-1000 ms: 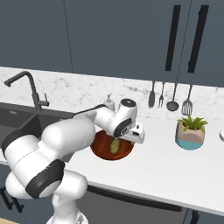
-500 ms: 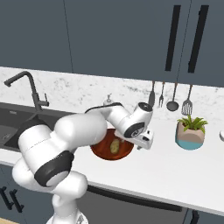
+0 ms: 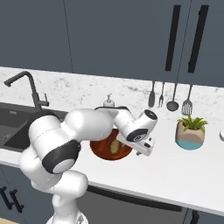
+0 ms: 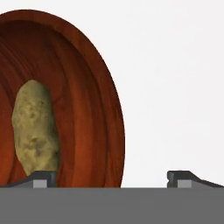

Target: Pick the potato from the sink and place it in the bowl. Then pick the bowl and place it in the microwave. Then close the microwave door and press the start button.

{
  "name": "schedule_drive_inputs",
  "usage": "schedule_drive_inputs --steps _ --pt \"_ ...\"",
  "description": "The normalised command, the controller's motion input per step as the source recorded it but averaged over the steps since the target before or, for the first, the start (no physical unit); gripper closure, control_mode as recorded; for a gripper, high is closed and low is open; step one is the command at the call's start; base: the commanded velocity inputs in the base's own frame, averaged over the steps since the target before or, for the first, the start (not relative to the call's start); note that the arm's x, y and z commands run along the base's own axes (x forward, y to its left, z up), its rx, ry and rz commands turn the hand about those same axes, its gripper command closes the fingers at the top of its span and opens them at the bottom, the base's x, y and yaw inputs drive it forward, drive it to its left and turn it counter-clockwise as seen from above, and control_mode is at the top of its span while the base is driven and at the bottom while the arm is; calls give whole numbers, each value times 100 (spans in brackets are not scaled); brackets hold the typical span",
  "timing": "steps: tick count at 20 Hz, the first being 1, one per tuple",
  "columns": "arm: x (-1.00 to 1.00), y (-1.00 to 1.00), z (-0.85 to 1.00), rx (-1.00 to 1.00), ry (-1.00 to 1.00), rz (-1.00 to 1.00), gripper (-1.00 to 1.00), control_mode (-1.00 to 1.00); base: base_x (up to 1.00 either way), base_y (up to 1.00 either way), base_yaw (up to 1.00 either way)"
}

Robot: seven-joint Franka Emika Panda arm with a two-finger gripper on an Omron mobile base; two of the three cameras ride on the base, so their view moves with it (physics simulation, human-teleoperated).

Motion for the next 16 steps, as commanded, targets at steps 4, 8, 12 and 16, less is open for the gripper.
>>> schedule_drive_inputs --steps 4,8,12,16 --pt "2 11 -28 5 0 0 -100 -100 0 0 0" --pt "2 33 -28 4 0 0 100 -100 0 0 0" --pt "0 42 -25 4 0 0 100 -100 0 0 0" --pt "0 20 -5 1 0 0 100 -100 0 0 0"
